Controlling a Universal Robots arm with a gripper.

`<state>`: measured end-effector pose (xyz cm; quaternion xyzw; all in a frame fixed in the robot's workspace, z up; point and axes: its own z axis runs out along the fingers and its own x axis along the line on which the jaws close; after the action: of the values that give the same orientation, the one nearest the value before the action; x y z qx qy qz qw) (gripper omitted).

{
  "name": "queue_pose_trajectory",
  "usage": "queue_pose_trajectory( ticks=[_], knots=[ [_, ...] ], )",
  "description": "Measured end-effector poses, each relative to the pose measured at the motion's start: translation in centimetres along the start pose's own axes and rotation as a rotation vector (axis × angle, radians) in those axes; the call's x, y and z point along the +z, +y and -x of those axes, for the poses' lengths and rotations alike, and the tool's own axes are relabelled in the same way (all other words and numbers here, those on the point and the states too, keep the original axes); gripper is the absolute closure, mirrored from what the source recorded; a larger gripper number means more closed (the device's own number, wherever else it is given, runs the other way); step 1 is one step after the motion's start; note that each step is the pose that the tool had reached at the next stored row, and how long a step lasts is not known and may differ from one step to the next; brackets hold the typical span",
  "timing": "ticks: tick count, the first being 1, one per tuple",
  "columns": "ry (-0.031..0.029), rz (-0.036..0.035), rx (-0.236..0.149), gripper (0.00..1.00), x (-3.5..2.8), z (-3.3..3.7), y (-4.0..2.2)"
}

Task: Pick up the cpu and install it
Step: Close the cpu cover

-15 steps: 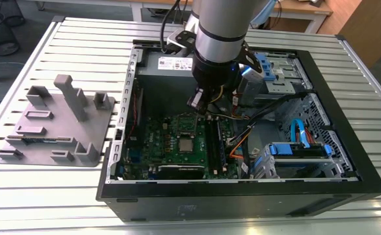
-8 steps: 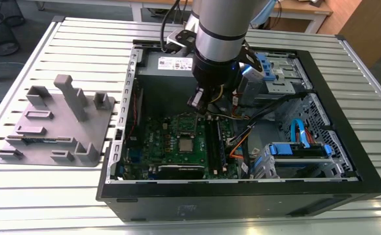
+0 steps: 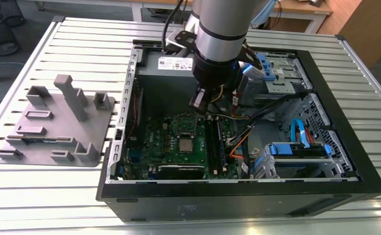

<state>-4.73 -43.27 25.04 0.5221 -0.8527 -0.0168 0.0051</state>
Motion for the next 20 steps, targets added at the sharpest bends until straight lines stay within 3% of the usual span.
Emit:
queue_pose_trajectory(
  ticks=[8, 20],
  knots=[
    [0.0022, 0.0005, -0.066, 0.89, 0.00, 0.05, -0.09],
    [0.0032, 0.0005, -0.084, 0.89, -0.01, -0.16, -0.19]
  ],
)
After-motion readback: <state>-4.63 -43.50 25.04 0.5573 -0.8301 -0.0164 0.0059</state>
